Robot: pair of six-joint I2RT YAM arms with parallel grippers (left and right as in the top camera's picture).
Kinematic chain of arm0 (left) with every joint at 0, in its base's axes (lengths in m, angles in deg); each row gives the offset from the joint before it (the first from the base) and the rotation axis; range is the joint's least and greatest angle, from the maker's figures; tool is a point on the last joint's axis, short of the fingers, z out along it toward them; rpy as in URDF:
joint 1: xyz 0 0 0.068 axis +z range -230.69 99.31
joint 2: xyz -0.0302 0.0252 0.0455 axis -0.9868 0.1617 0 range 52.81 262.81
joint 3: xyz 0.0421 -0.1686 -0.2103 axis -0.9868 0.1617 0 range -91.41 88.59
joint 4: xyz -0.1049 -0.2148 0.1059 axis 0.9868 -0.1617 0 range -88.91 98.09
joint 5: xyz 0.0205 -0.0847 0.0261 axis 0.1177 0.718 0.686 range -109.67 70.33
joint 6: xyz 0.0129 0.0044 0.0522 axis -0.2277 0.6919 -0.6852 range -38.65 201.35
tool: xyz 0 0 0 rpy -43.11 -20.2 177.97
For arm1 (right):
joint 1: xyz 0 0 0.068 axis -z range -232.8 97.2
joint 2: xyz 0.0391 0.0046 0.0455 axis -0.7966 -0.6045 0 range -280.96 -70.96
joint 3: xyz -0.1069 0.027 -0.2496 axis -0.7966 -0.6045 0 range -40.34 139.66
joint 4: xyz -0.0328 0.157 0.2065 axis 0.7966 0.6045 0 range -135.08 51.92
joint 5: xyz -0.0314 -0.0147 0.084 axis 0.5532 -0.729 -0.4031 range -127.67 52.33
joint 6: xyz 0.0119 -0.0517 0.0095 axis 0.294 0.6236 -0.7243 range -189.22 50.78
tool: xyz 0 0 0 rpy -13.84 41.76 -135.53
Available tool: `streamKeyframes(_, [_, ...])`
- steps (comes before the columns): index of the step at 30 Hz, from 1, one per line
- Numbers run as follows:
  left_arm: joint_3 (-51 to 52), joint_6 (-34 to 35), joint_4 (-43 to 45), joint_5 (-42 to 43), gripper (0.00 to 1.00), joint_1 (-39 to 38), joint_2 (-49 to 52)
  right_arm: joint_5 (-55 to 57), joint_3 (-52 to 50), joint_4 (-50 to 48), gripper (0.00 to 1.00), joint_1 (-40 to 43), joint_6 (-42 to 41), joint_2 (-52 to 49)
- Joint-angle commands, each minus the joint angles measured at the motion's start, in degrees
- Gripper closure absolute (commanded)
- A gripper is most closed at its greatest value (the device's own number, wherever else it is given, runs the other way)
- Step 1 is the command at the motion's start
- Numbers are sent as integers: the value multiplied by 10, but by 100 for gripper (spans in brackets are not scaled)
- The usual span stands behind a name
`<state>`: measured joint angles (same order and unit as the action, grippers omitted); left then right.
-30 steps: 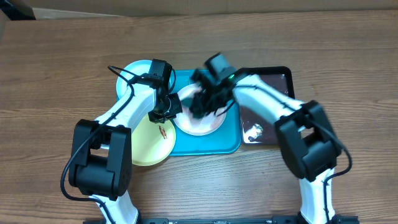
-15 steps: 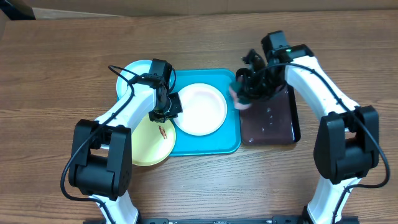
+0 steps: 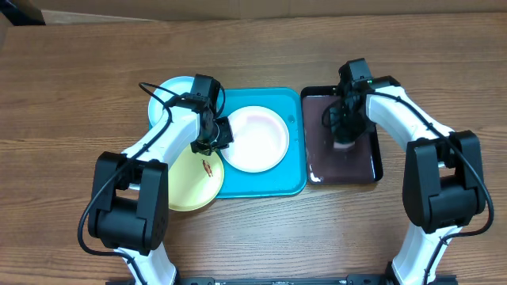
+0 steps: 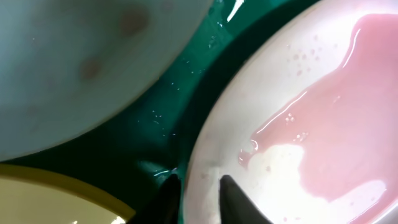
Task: Clean dirty plates on tray and stack at the side
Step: 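Drop the sponge into the black tray and raise right gripper aside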
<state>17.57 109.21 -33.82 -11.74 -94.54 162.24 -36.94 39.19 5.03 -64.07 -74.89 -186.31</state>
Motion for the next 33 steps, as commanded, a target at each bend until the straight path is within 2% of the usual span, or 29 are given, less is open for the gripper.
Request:
streamKeyframes(1, [-11, -6, 2, 4, 69, -13, 0, 8, 6, -5, 36, -2, -5, 15])
streamKeyframes(5, [-11, -6, 1, -9, 67, -17, 0, -53, 82, 46, 39, 17, -7, 16])
streamKeyframes(12, [-10, -6, -2, -22, 67, -20, 0, -55, 148, 70, 36, 69, -40, 16])
streamKeyframes(18, [11, 6, 13, -37, 79, -25, 0, -55, 148, 90, 33, 144, -49, 15])
streamKeyframes(19, [14, 7, 16, -37, 83, -25, 0, -55, 148, 92, 21, 155, -48, 15])
streamKeyframes(20, [15, 7, 17, -37, 88, -25, 0, -55, 148, 94, 0, 165, -48, 15])
streamKeyframes(23, [14, 7, 20, -37, 96, -25, 0, -54, 148, 91, 0, 190, -48, 15])
streamKeyframes(30, [6, 3, 21, 20, 96, -16, 0, -54, 148, 85, 0, 218, -48, 15])
streamKeyframes(33, [-10, -23, 21, 55, 96, -8, 0, -54, 148, 85, 0, 219, -48, 15])
